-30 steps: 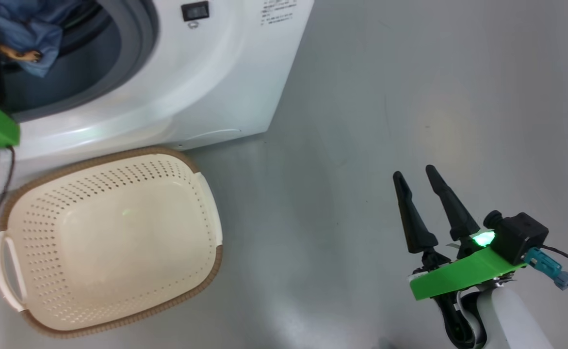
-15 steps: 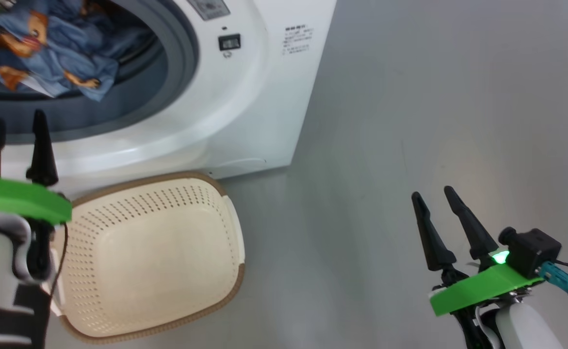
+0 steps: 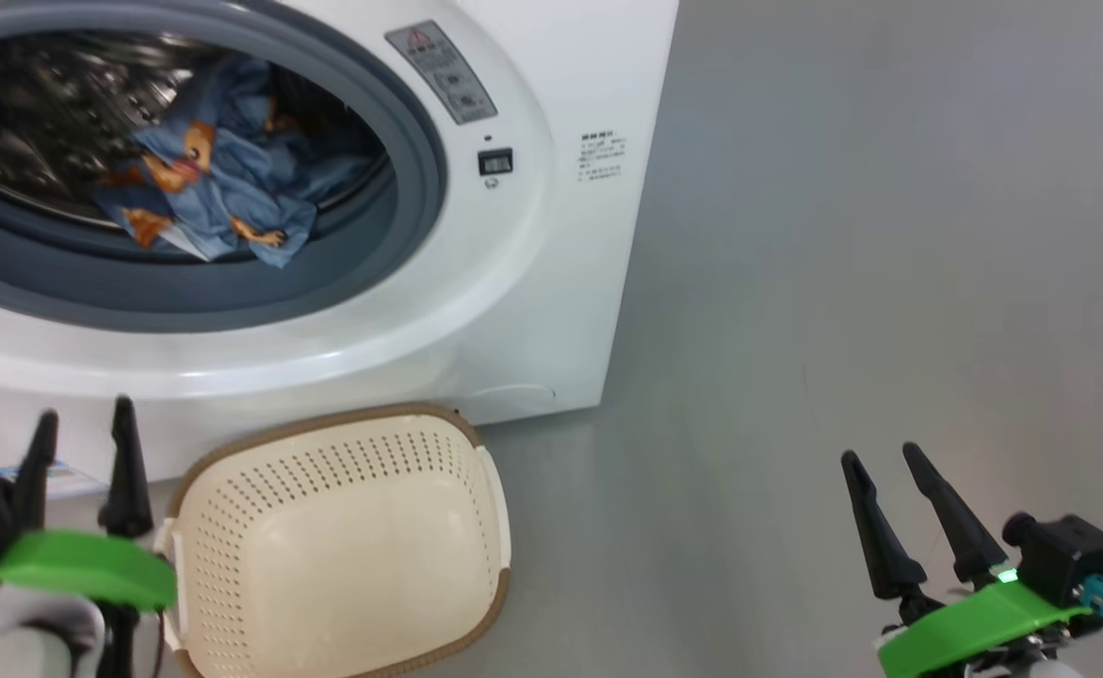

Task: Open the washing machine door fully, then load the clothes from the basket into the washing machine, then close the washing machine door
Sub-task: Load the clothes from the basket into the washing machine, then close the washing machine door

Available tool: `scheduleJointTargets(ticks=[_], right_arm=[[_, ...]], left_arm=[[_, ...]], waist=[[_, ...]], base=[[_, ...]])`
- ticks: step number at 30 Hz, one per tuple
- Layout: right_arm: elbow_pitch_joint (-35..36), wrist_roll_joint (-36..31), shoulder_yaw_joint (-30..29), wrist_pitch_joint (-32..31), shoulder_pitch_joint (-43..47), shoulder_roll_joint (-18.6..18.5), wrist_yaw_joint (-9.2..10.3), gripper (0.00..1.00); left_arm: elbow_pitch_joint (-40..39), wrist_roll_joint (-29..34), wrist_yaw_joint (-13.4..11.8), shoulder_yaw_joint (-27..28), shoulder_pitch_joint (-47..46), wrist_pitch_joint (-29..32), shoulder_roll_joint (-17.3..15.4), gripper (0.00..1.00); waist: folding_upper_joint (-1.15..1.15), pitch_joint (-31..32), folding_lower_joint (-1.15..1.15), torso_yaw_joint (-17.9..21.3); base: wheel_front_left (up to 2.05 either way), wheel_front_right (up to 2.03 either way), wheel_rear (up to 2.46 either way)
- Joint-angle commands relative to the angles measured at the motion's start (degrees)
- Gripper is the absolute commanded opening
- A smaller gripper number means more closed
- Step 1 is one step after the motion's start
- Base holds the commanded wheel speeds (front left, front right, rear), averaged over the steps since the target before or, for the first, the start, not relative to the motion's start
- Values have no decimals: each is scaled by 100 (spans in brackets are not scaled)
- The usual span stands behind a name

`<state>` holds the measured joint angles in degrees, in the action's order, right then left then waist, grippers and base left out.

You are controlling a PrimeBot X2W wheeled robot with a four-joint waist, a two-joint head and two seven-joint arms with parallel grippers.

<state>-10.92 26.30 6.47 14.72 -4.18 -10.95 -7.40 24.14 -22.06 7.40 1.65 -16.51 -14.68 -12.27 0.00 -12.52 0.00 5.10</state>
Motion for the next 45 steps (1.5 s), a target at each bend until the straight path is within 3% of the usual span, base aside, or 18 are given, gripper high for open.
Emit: scheduleJointTargets(ticks=[1,21,45], right_arm=[[130,80,81,28,108,-92,-9,100],[182,190,-170,28,763,-272,-9,100],[207,172,-152,28,750,-246,-9,100]], left_arm=[[-221,87,9,223,116,-32,-162,100],[-1379,251,9,635,1866,-32,276,100],[-1485,329,9,633,1898,-32,333,100]], waist=[[0,211,0,-97],[0,789,0,-282],[0,790,0,-318]], base=[[0,0,0],[0,0,0],[-11,11,0]])
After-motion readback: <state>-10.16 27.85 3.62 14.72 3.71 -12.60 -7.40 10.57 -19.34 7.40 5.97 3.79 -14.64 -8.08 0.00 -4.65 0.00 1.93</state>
